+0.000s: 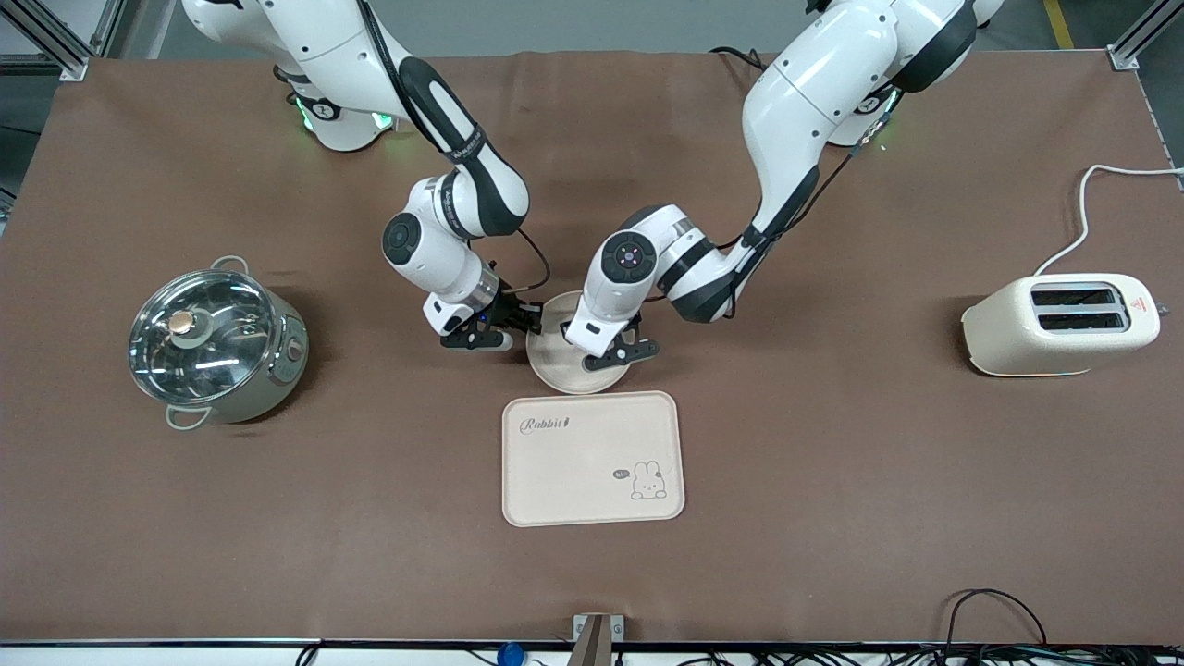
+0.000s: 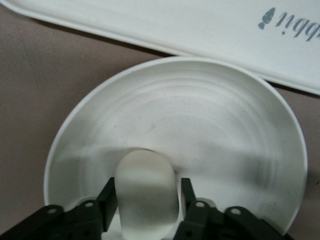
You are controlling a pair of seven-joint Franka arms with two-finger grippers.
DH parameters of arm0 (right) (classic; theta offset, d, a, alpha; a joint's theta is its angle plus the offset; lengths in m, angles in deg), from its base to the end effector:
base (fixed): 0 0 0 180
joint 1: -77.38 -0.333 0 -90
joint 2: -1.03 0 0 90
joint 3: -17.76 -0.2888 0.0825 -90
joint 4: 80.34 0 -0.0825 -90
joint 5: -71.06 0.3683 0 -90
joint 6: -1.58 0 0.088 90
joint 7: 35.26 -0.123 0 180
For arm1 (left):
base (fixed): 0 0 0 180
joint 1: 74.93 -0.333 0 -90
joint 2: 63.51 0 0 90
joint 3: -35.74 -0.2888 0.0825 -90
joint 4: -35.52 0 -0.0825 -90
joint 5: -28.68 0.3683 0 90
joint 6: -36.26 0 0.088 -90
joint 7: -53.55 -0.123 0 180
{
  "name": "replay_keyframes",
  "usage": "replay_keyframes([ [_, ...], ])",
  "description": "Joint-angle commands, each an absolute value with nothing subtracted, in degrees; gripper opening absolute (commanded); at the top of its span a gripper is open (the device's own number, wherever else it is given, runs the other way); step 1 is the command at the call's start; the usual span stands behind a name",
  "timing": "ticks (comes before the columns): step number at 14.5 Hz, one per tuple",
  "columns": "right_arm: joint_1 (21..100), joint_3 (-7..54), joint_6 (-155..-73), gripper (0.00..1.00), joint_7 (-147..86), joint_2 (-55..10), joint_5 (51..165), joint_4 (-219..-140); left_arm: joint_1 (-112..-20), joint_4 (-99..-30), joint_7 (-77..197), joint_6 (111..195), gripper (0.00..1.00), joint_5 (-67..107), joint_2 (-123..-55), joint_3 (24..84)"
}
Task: Place bun in plate and plate on tray
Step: 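Carry the bun over the white plate and release it with the left gripper, then lift the plate with the right gripper while the left gripper withdraws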
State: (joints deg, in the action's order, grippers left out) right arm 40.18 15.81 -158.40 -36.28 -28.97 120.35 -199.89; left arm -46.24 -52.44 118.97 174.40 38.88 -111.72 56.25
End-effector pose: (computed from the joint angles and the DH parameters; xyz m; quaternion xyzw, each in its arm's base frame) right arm 0.4613 0.3365 0.1536 -0.9773 0.0642 -0.0114 0.2015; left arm 0.4732 -0.4948 0.1632 0.9871 0.1380 -0.0325 0.0748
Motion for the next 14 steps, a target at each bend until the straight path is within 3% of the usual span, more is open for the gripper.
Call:
replay_keyframes([
  [1,38.7,16.3,-160.1,0.01,-36.1,-29.5,121.5,-199.6,-45.6,-51.1,119.8,174.0,1.00,39.7,-110.7,55.6],
  [10,39.3,16.3,-158.5,0.00,-41.0,-26.8,121.6,-197.9,-59.1,-50.7,110.8,156.0,1.00,39.1,-91.8,56.3],
  [14,39.4,19.4,-144.7,0.00,-50.0,-26.8,120.6,-190.7,-64.5,-44.4,102.8,143.8,1.00,39.1,-87.2,56.4],
])
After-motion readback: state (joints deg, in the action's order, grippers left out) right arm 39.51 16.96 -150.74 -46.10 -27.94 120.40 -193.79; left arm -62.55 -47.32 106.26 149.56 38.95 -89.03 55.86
